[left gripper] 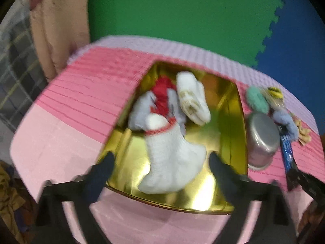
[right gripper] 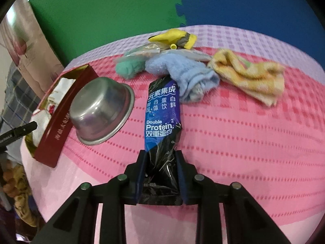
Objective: Organize soft objects
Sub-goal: 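Place the white sock in the tray with the left tool while the right tool grasps the blue pouch, then lower the blue protein pouch into the tin tray and open the right tool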
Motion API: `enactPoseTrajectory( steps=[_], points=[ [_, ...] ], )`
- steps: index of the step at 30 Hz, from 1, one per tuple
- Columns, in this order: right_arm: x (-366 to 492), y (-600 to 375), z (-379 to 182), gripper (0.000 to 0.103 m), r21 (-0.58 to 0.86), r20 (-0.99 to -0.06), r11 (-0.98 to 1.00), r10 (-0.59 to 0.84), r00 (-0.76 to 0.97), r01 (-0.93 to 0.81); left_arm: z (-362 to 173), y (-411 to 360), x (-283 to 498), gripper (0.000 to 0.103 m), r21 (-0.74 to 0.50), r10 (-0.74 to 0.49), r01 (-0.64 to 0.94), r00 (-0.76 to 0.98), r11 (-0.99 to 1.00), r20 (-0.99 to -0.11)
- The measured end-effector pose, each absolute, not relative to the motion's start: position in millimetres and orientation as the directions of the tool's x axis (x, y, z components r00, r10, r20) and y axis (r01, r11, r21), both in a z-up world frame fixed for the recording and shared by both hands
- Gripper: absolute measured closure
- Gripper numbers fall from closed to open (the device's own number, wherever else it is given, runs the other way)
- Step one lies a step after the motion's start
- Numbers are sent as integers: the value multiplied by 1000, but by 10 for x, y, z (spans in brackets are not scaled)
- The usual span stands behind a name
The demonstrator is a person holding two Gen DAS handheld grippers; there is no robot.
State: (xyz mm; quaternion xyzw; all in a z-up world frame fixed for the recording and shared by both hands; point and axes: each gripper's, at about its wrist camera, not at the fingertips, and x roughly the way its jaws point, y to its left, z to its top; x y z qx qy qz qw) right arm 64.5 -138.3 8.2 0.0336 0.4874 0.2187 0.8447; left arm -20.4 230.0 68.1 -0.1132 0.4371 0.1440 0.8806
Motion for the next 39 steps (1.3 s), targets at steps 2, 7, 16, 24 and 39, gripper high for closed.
enactPoseTrajectory(
  steps=[2, 7, 16, 24, 39],
  points=[
    [577, -1476, 78, 76, 307, -802, 896, 425, 420, -321, 786, 2272, -284, 6, -57, 185, -352, 616, 934, -766],
    [332, -1780, 62, 76, 434, -771, 864, 503, 390, -256, 953, 2223, -459, 2, -27, 239, -391, 616, 920, -751],
    [5, -1984, 288, 76, 599, -687, 774, 628, 365, -205, 934, 2059, -1102, 2, -127, 186, -444, 596, 887, -781],
    [112, -1331, 965, 76, 622, -610, 703, 711, 350, -344, 978, 1920, -1401, 2, -40, 281, -455, 613, 890, -738],
    [767, 280, 751, 76, 614, -673, 717, 694, 255, -330, 915, 2049, -1379, 2, 50, 368, -482, 593, 875, -716]
  ],
)
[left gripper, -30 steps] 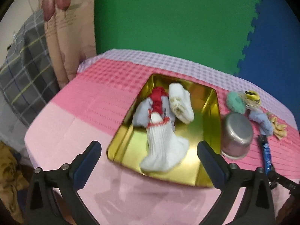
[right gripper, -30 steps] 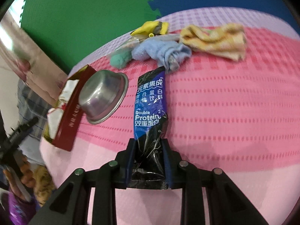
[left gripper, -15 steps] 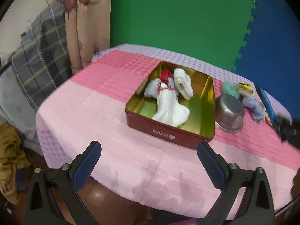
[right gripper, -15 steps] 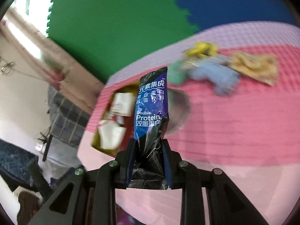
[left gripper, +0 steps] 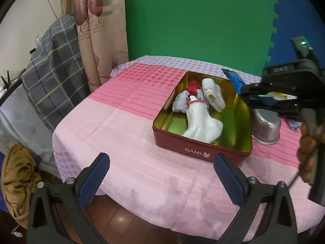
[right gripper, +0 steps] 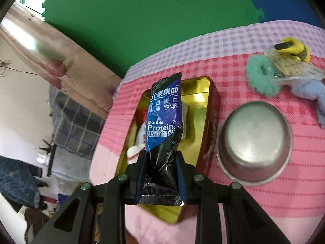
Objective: Organize soft objects
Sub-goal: 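Lower the blue protein pouch into the tin tray and open the right tool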
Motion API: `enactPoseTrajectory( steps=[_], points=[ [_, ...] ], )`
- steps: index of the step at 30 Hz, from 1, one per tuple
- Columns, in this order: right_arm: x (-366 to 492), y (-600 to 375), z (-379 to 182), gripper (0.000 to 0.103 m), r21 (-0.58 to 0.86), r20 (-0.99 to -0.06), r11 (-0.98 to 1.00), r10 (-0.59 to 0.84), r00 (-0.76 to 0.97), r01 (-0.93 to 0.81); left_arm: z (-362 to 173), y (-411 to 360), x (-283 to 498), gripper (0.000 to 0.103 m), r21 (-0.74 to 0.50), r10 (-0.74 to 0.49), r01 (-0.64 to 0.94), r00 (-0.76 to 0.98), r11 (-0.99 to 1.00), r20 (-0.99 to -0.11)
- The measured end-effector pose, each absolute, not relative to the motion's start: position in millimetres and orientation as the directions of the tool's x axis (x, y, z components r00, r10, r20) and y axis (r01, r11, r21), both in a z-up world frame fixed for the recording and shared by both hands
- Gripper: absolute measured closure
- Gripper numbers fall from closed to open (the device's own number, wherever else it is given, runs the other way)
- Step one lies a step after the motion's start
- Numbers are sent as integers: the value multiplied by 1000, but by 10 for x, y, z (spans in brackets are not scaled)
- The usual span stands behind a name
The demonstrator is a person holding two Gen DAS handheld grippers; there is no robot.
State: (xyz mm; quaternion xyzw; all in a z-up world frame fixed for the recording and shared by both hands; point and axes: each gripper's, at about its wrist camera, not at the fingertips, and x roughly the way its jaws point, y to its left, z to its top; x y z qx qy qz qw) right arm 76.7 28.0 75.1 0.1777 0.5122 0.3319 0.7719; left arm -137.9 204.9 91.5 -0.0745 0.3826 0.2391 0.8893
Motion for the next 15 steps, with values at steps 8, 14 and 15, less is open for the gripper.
enactPoseTrajectory(
  steps=[8, 14, 15],
  points=[
    [879, 561, 503, 75, 584, -712, 759, 650, 268, -288, 902, 2144, -1380, 2, -10, 323, -487, 595, 873, -735],
    [890, 682, 481, 73, 539, -736, 784, 617, 280, -310, 887, 2112, -1360, 2, -1, 319, -476, 590, 879, -742],
    [894, 677, 480, 73, 542, -732, 779, 622, 277, -314, 883, 2111, -1356, 2, 0, 318, -475, 589, 880, -743]
  ],
)
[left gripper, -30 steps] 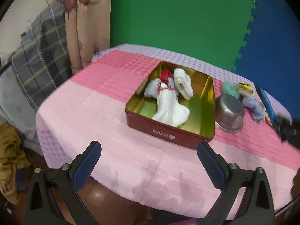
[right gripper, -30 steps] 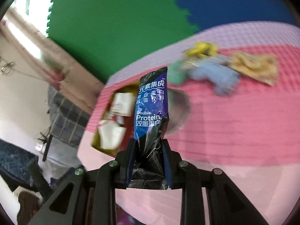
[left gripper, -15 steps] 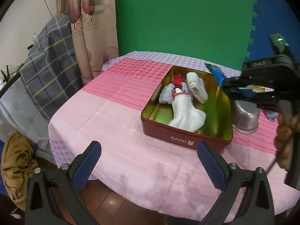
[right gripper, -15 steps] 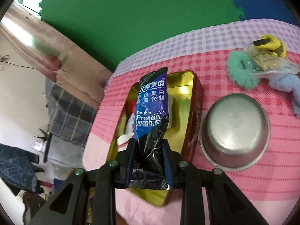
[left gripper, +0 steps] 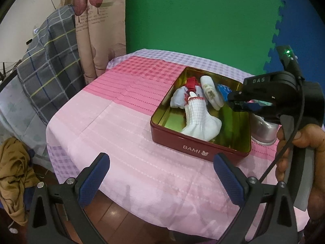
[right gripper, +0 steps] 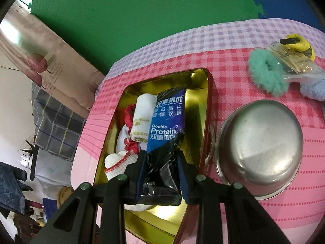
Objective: Organize soft objects
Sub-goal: 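Lower the blue protein pouch into the tin tray and open the right tool, then grasp the yellow brush with the left tool and lift it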
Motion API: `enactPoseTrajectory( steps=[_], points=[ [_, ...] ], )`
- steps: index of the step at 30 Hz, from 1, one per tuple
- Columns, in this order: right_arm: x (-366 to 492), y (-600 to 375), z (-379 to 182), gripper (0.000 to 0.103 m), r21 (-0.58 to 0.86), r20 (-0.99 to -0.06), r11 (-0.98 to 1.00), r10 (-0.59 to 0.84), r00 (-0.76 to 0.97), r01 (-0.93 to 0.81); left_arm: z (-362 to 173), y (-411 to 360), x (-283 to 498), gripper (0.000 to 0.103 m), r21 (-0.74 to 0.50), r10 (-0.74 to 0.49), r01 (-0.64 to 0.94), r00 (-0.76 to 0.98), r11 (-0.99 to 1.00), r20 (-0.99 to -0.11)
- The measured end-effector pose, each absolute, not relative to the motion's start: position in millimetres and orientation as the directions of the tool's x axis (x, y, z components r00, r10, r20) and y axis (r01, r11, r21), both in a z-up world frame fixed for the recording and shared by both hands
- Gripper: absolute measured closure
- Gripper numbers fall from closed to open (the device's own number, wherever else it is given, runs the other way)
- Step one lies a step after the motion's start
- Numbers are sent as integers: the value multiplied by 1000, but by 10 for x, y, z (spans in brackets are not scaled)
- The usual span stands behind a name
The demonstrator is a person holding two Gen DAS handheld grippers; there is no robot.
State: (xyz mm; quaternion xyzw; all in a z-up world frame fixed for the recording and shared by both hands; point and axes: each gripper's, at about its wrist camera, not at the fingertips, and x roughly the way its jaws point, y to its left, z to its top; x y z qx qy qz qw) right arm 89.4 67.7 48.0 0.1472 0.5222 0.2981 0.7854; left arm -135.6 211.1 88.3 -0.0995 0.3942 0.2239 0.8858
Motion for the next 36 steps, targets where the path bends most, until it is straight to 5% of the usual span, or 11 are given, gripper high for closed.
enactPoseTrajectory(
  steps=[4, 8, 20, 27, 33, 36],
  points=[
    [874, 611, 496, 72, 551, -716, 762, 641, 278, -340, 877, 2093, -1348, 2, 11, 329, -476, 590, 879, -738],
    [852, 557, 486, 70, 694, -600, 614, 782, 171, -376, 859, 2064, -1339, 2, 21, 334, -475, 585, 880, -739],
    [550, -131, 601, 70, 578, -621, 700, 711, 331, -419, 827, 1956, -1321, 2, 74, 344, -434, 588, 898, -732],
    [447, -1478, 233, 70, 185, -783, 959, 277, 557, -217, 797, 1645, -1294, 2, 181, 369, -348, 610, 920, -701],
    [455, -2389, -4, 70, -153, -770, 988, -105, 629, -22, 791, 1364, -1260, 2, 193, 299, -233, 638, 953, -710],
    [428, -2643, -55, 69, -127, -752, 992, -93, 652, -4, 856, 1215, -1142, 2, 146, 207, -147, 643, 978, -737]
  ],
)
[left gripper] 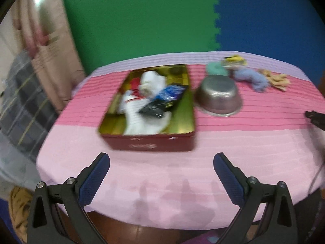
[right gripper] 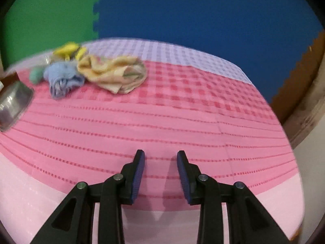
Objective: Organize soft objects
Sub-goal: 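Grasp the yellow brush with the left tool and lift it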
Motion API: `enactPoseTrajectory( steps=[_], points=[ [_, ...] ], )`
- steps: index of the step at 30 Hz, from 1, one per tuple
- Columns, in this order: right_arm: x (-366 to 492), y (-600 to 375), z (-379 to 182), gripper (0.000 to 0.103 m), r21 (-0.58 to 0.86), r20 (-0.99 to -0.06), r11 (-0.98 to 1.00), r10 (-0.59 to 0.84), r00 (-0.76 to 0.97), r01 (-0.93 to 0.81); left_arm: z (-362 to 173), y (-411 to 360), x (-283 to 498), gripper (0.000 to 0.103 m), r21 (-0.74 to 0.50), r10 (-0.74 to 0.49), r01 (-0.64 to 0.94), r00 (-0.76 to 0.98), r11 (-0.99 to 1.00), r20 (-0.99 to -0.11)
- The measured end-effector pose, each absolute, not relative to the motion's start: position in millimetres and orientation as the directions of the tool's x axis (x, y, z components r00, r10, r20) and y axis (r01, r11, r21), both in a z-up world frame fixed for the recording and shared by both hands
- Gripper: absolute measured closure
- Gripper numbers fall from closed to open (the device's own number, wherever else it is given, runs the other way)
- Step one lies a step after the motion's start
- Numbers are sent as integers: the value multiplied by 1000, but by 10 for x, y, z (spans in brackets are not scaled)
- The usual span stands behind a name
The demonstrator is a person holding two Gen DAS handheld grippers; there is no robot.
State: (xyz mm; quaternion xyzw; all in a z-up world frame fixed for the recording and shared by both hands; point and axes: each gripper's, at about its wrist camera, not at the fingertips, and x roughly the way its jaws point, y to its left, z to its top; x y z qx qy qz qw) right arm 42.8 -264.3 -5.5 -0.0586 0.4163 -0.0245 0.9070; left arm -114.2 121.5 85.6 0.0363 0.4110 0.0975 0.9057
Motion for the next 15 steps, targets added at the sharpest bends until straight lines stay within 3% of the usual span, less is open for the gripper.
enactPoseTrajectory(
  steps=[3, 9, 15],
  points=[
    [474, -2708, -58, 69, -68, -758, 998, -56, 650, 6, 990, 1095, -948, 2, 72, 110, -84, 651, 994, -751],
    [412, -2651, -37, 69, -87, -754, 996, -68, 653, 3, 1241, 918, -347, 2, -118, -90, -3, 630, 993, -771],
    [402, -2743, -62, 69, -33, -758, 999, -25, 652, -1, 1341, 702, 475, 2, -187, -174, 38, 583, 982, -794]
  ],
)
